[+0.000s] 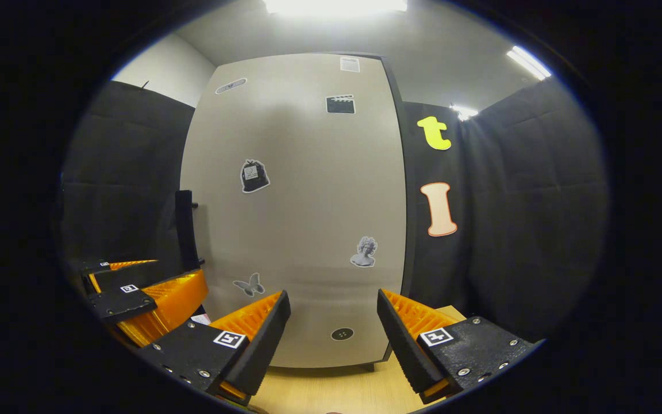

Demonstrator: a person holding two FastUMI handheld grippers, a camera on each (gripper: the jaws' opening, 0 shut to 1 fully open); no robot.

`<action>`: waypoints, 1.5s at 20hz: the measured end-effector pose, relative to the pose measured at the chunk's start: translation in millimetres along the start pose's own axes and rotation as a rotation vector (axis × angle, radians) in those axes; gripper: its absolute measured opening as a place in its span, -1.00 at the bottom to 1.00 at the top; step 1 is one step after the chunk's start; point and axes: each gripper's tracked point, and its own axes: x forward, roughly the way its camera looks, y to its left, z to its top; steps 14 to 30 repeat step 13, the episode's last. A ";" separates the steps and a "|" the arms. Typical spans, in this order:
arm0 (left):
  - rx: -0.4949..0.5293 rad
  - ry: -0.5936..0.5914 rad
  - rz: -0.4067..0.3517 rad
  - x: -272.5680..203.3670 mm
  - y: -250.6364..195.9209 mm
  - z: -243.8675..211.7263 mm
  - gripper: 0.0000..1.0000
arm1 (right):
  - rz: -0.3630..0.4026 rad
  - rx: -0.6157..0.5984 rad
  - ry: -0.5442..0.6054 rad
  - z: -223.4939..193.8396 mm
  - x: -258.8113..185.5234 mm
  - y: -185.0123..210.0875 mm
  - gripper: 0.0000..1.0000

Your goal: Open the cabinet door with the right hand, grasp the bottle in the cabinet with the left hand and place it on the coaster, then close the cabinet door with the right hand.

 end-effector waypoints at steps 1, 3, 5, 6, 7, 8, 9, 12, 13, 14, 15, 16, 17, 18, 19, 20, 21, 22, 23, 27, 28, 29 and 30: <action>-0.002 0.004 -0.004 0.4 -0.2 -0.7 0.83 | -0.001 0.000 0.003 -1.3 -0.1 -0.8 0.83; 0.000 0.006 -0.008 0.1 -0.2 0.5 0.83 | -0.007 0.004 0.003 -1.1 1.1 -4.2 0.88; -0.001 0.005 -0.011 -0.4 -0.5 0.7 0.77 | -0.010 0.015 0.006 -2.2 2.1 -6.4 0.88; 0.000 0.006 -0.011 -0.8 -0.4 0.9 0.77 | -0.012 0.018 0.009 -3.0 2.3 -7.5 0.89; -0.001 0.007 -0.011 -0.8 -0.5 0.9 0.77 | -0.011 0.019 0.013 -3.5 2.9 -7.7 0.89; -0.003 0.009 -0.015 -1.0 -1.1 0.8 0.77 | -0.009 0.020 0.015 -4.2 3.1 -8.2 0.89; -0.003 0.012 -0.015 -0.9 -0.6 1.0 0.77 | -0.009 0.021 0.017 -5.3 4.1 -9.1 0.89; -0.003 0.018 -0.017 -1.2 -1.0 0.9 0.83 | -0.009 0.025 0.018 -5.2 4.8 -10.6 0.88; 0.000 0.018 -0.017 -1.5 -1.7 1.0 0.83 | -0.008 0.028 0.016 -5.1 5.6 -10.9 0.88; 0.000 0.018 -0.017 -1.5 -1.7 1.0 0.83 | -0.008 0.028 0.016 -5.1 5.6 -10.9 0.88; 0.000 0.018 -0.017 -1.5 -1.7 1.0 0.83 | -0.008 0.028 0.016 -5.1 5.6 -10.9 0.88; 0.000 0.018 -0.017 -1.5 -1.7 1.0 0.83 | -0.008 0.028 0.016 -5.1 5.6 -10.9 0.88; 0.000 0.018 -0.017 -1.5 -1.7 1.0 0.83 | -0.008 0.028 0.016 -5.1 5.6 -10.9 0.88; 0.000 0.018 -0.017 -1.5 -1.7 1.0 0.83 | -0.008 0.028 0.016 -5.1 5.6 -10.9 0.88; 0.000 0.018 -0.017 -1.5 -1.7 1.0 0.83 | -0.008 0.028 0.016 -5.1 5.6 -10.9 0.88; 0.000 0.018 -0.017 -1.5 -1.7 1.0 0.83 | -0.008 0.028 0.016 -5.1 5.6 -10.9 0.88; 0.000 0.018 -0.017 -1.5 -1.7 1.0 0.83 | -0.008 0.028 0.016 -5.1 5.6 -10.9 0.88; 0.000 0.018 -0.017 -1.5 -1.7 1.0 0.83 | -0.008 0.028 0.016 -5.1 5.6 -10.9 0.88; 0.000 0.018 -0.017 -1.5 -1.7 1.0 0.83 | -0.008 0.028 0.016 -5.1 5.6 -10.9 0.88; 0.000 0.018 -0.017 -1.5 -1.7 1.0 0.83 | -0.008 0.028 0.016 -5.1 5.6 -10.9 0.88; 0.000 0.018 -0.017 -1.5 -1.7 1.0 0.83 | -0.008 0.028 0.016 -5.1 5.6 -10.9 0.88; 0.000 0.018 -0.017 -1.5 -1.7 1.0 0.83 | -0.008 0.028 0.016 -5.1 5.6 -10.9 0.88; 0.000 0.018 -0.017 -1.5 -1.7 1.0 0.83 | -0.008 0.028 0.016 -5.1 5.6 -10.9 0.88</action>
